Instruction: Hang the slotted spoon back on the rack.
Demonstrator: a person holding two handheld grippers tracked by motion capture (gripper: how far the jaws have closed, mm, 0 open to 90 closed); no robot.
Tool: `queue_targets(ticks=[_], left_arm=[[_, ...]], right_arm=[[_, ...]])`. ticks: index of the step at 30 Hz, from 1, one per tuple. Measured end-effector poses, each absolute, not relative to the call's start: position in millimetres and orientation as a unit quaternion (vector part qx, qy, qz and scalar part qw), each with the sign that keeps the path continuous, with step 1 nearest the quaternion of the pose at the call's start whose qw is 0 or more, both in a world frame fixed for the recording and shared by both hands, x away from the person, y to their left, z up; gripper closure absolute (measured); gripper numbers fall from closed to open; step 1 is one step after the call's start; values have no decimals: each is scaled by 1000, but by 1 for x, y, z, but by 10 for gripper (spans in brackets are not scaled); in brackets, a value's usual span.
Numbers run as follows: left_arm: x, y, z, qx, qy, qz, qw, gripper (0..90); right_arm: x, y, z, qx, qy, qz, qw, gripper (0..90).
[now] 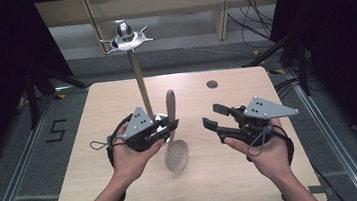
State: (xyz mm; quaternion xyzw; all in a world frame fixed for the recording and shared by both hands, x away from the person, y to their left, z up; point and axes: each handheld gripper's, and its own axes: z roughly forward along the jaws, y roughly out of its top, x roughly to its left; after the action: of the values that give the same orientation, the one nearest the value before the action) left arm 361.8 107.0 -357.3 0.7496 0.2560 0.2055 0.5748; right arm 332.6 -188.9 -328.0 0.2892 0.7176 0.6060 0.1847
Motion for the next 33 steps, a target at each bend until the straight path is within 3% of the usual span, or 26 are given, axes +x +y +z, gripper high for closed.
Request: queue_targets(ticks=[9, 33], left_arm=[[361, 129, -346, 745, 260, 209, 578, 764], [367, 155, -336, 741, 257, 209, 584, 764]], right_arm=[[334, -209, -343, 301, 725, 584, 206, 451], [331, -234, -400, 360, 737, 540, 186, 443]])
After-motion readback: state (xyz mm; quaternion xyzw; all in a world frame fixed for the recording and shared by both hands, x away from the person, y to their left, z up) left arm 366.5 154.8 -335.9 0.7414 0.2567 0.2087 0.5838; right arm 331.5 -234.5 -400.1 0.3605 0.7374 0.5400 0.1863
